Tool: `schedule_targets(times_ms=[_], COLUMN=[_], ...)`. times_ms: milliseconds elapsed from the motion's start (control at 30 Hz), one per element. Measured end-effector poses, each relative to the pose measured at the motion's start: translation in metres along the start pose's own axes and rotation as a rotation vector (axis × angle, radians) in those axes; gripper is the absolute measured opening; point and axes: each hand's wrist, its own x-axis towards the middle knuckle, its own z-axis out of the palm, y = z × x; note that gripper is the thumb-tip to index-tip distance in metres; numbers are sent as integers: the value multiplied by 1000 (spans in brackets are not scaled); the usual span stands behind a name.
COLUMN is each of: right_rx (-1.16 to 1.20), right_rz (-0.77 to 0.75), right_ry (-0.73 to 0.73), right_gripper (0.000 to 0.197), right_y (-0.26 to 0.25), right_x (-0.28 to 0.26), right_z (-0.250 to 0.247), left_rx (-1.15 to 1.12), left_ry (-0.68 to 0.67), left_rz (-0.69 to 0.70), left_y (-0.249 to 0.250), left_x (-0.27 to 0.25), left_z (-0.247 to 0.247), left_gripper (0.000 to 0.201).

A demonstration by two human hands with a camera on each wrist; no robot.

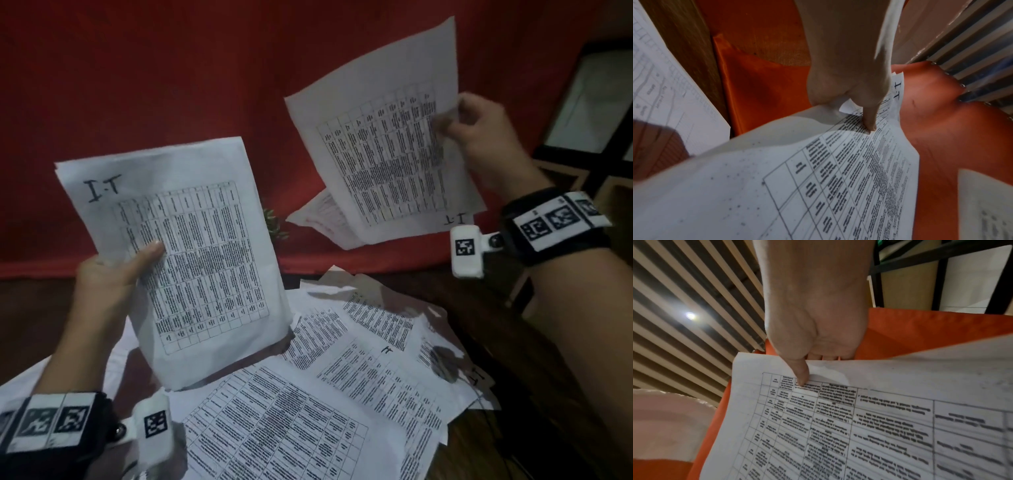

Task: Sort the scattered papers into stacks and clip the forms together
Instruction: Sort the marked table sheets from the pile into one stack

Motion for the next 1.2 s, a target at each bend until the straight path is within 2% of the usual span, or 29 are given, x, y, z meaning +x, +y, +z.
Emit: schedule_targets(times_ms=[67,133,200,333,400,467,533,667,700,800,900,933,1033,1133,1200], right_rx=[5,10,40,249,371,458,500,515,500,488,414,391,355,330,311], right_rz=[-27,-48,-61,-57,-10,74,191,399,447,556,638,658,709,758,758], right_ry=[-15,-47,-85,-103,-17,115,209,357,408,544,603,613,628,603,572], right_gripper=[30,31,30,31,33,34,32,25,24,26,29,30,36,42,37], right_y=[-14,-27,-40,-62,-62,-49,-24,29,44,82,106,110,116,119,122], right_x=[-3,-5,-8,-17,-16,-11,-12,-41,-51,-84,-116,-125,-143,-152,-155], right_z=[-7,-15,-23,-28,-20,-4,18,76,90,128,154,160,169,176,179], left_rx=[32,87,150,158,85,-25,-106,-159,-207,-305,-343,-358,-419,-123,5], left_ry=[2,-5,-19,-18,21,42,60,13,30,196,233,218,131,109,144], left_rz=[0,-14,-14,-100,-177,-242,-337,-561,-588,-648,-650,-630,-569,-425,-418], left_y=[2,6,12,11,2,-4,-9,-23,-25,-30,-32,-35,-41,-55,-62], left_x=[0,1,1,0,-6,-18,-32,-58,-64,-76,-87,-89,-96,-96,-96], left_z=[4,7,12,32,46,63,78,94,97,105,106,105,106,109,112], left_gripper=[27,14,15,15,13,26,37,39,39,34,62,64,51,41,42])
